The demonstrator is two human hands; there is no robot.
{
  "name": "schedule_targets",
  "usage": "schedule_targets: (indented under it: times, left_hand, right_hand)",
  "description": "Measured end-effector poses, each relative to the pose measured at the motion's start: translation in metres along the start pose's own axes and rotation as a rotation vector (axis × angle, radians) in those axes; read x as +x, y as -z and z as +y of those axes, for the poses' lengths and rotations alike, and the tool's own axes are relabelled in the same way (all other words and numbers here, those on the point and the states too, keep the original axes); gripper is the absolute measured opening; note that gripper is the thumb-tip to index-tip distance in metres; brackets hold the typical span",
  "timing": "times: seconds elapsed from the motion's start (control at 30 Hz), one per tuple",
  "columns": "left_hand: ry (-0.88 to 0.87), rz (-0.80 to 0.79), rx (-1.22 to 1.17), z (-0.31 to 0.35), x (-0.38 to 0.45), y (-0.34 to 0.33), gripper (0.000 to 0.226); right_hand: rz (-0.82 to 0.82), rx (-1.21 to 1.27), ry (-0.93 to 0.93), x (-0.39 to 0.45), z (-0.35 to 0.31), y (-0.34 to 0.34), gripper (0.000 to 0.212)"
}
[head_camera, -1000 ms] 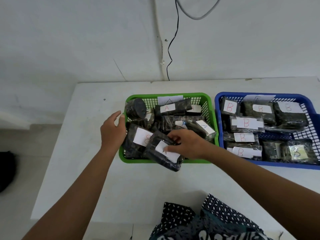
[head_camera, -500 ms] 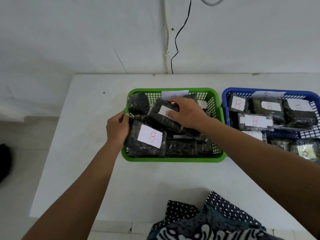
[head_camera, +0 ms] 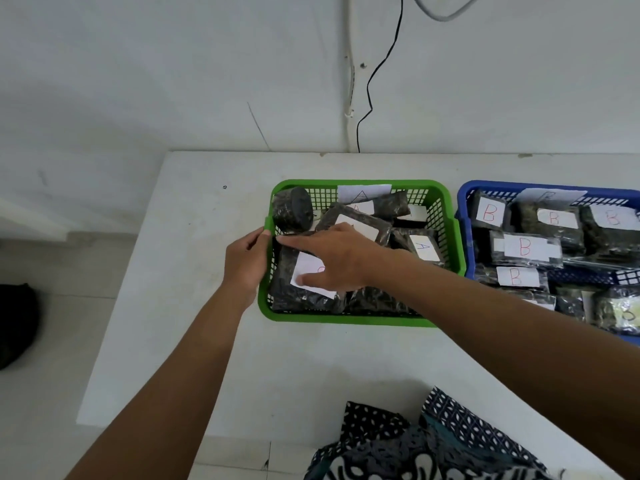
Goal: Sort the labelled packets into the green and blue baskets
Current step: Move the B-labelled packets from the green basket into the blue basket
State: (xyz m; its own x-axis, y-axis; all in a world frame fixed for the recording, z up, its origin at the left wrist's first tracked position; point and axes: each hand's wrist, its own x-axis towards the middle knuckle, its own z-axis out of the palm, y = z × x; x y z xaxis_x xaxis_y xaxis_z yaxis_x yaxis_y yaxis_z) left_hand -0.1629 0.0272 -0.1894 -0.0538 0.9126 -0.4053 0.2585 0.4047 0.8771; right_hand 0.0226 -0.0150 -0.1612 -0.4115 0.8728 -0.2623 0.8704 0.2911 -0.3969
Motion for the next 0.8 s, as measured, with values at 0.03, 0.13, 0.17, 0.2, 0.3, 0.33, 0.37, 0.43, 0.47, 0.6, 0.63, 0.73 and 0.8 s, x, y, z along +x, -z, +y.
schedule_targets:
  times: [0.03,0.13,0.17,0.2,0.3,0.33,0.37,0.43,0.47,0.6,0.63,0.73,0.8]
  left_hand:
    - [0.000,0.008,-0.017,0.001,-0.004,0.002,0.035]
    - [-0.045,0.022,0.027,0.000,-0.016,0.007,0.041]
    - [-0.082,0.048,0.069,0.000,-0.020,0.007,0.040]
    - [-0.128,0.085,0.110,0.001,-0.024,0.007,0.035]
    - [-0.227,0.159,0.173,0.012,-0.043,0.003,0.021]
    - [-0.239,0.152,0.178,0.017,-0.050,-0.001,0.026]
    - [-0.249,0.129,0.175,0.022,-0.058,-0.006,0.032]
    - [-0.252,0.037,0.106,0.034,-0.073,-0.021,0.037]
    - [-0.222,-0.044,0.021,0.039,-0.080,-0.032,0.037]
    - [-0.047,-0.368,-0.303,0.053,-0.107,-0.087,0.026]
    - [-0.040,-0.394,-0.326,0.055,-0.112,-0.103,0.026]
    - [-0.023,-0.454,-0.369,0.060,-0.127,-0.151,0.026]
    - [-0.017,-0.527,-0.358,0.062,-0.137,-0.184,0.025]
  right_hand:
    - [-0.049,0.023,0.002,0.001,-0.002,0.003,0.071]
    - [-0.019,0.203,0.059,-0.003,-0.008,0.012,0.058]
    - [0.049,0.290,0.072,-0.006,-0.010,0.014,0.052]
    - [0.123,0.390,0.062,-0.012,-0.010,0.017,0.047]
    - [0.369,0.780,-0.100,-0.032,-0.002,0.028,0.041]
    - [0.454,0.937,-0.176,-0.039,0.002,0.033,0.041]
    - [0.542,1.089,-0.256,-0.047,0.006,0.037,0.041]
    - [0.702,1.344,-0.398,-0.062,0.016,0.042,0.042]
    - [0.766,1.447,-0.444,-0.071,0.021,0.044,0.043]
    - [0.877,1.743,-0.467,-0.118,0.045,0.041,0.040]
    - [0.901,1.765,-0.469,-0.133,0.053,0.040,0.037]
    - [0.971,1.707,-0.488,-0.186,0.083,0.038,0.033]
    - [1.022,1.570,-0.519,-0.230,0.107,0.035,0.028]
